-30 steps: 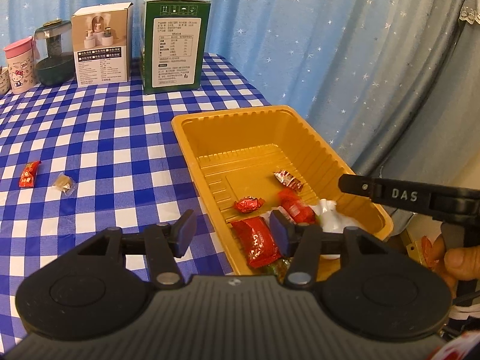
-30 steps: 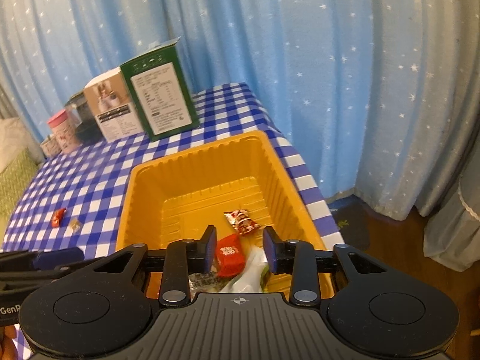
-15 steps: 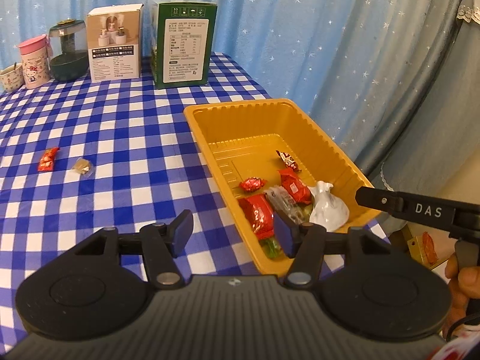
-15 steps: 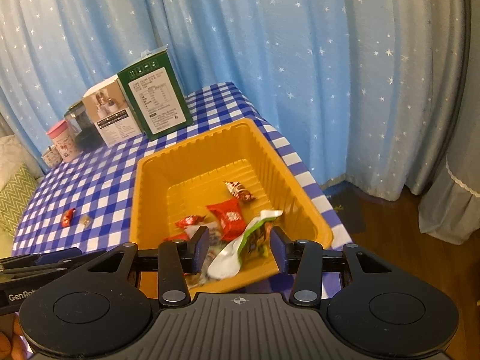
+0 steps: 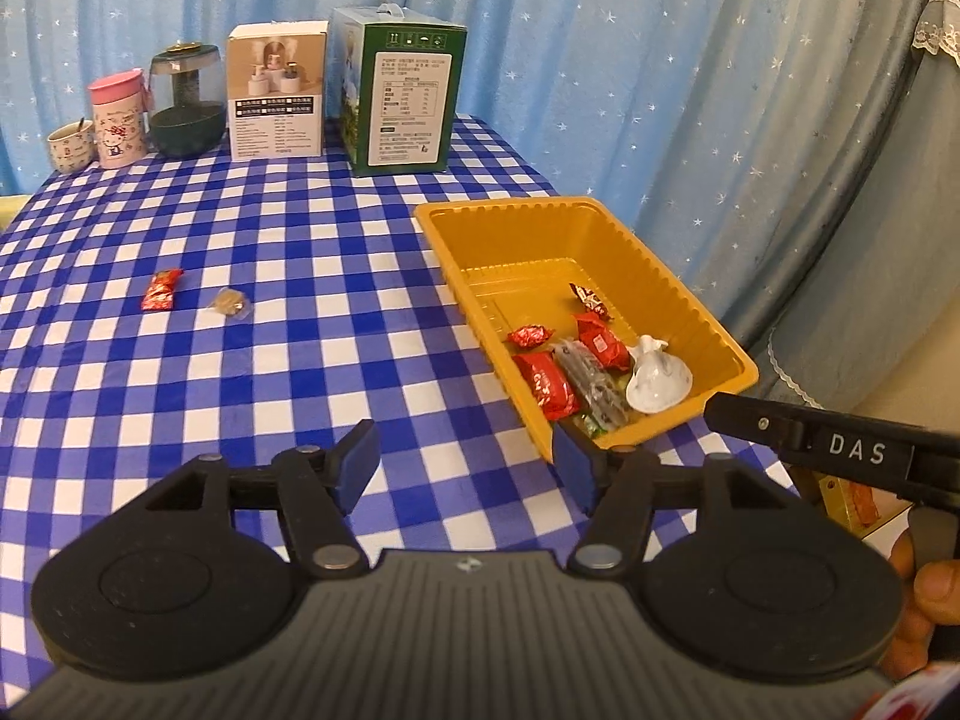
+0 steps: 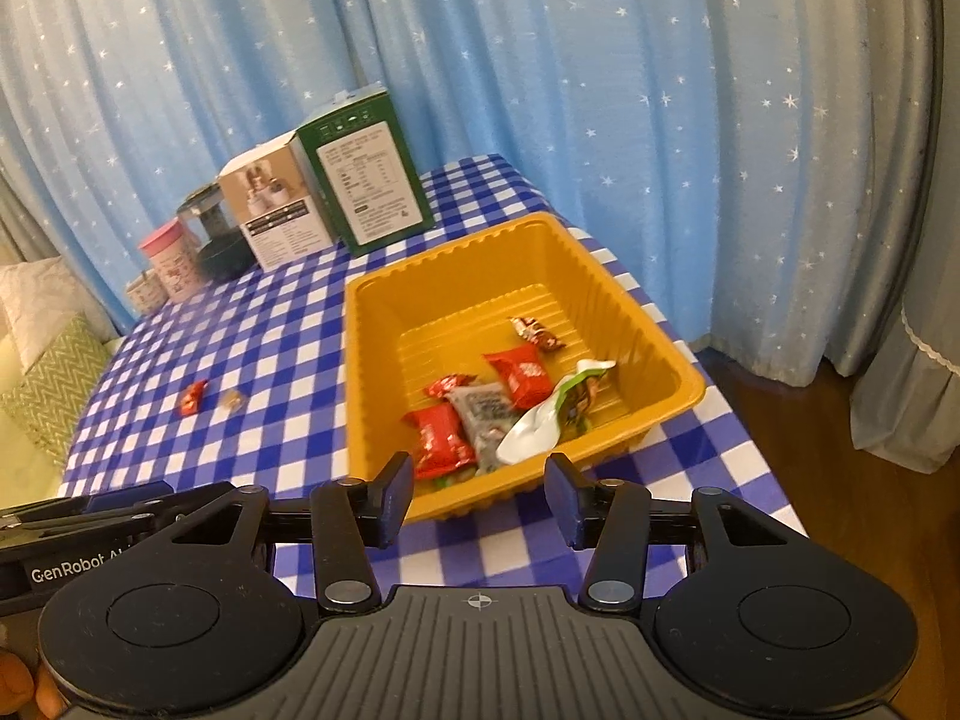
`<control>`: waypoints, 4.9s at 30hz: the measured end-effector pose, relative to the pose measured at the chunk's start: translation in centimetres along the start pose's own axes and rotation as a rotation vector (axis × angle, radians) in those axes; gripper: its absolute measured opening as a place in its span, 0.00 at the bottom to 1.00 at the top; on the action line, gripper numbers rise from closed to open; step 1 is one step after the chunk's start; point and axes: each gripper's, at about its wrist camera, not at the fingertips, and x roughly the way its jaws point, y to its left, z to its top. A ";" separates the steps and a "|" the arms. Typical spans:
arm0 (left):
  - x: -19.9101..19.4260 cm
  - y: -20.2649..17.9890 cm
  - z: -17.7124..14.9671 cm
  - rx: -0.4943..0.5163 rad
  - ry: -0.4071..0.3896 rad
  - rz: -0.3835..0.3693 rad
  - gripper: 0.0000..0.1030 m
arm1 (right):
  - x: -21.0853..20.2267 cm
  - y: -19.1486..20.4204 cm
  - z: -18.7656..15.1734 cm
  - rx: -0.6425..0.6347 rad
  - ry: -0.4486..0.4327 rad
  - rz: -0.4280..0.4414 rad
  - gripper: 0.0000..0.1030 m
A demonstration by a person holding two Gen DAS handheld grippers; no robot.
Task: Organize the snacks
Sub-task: 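Withdraw both open tools from the tray toward the remaining loose snacks, then grasp the clear-wrapped brown cake with the right tool while the left tool grasps the red HOHO candy, then carry the brown cake and red candy over the orange tray with both tools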
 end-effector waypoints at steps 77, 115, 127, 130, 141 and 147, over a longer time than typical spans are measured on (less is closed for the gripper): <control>8.7 25.4 4.0 -0.072 -0.062 0.271 0.81 | 24.2 21.9 0.9 -0.520 0.035 0.285 0.51; 17.3 26.2 6.3 0.009 -0.101 0.152 0.51 | 29.0 20.9 1.7 -0.468 0.002 0.205 0.21; 17.6 25.7 6.3 -0.005 -0.070 0.163 0.20 | 28.0 20.5 1.3 -0.434 0.015 0.188 0.21; 16.8 25.4 6.0 -0.013 -0.055 0.167 0.18 | 27.3 20.2 1.3 -0.418 0.013 0.178 0.21; 11.0 21.9 3.9 -0.095 -0.047 0.159 0.18 | 21.5 20.0 1.3 -0.381 -0.014 0.177 0.21; 6.5 19.2 2.9 -0.119 -0.061 0.152 0.18 | 17.1 19.2 1.0 -0.360 -0.036 0.171 0.21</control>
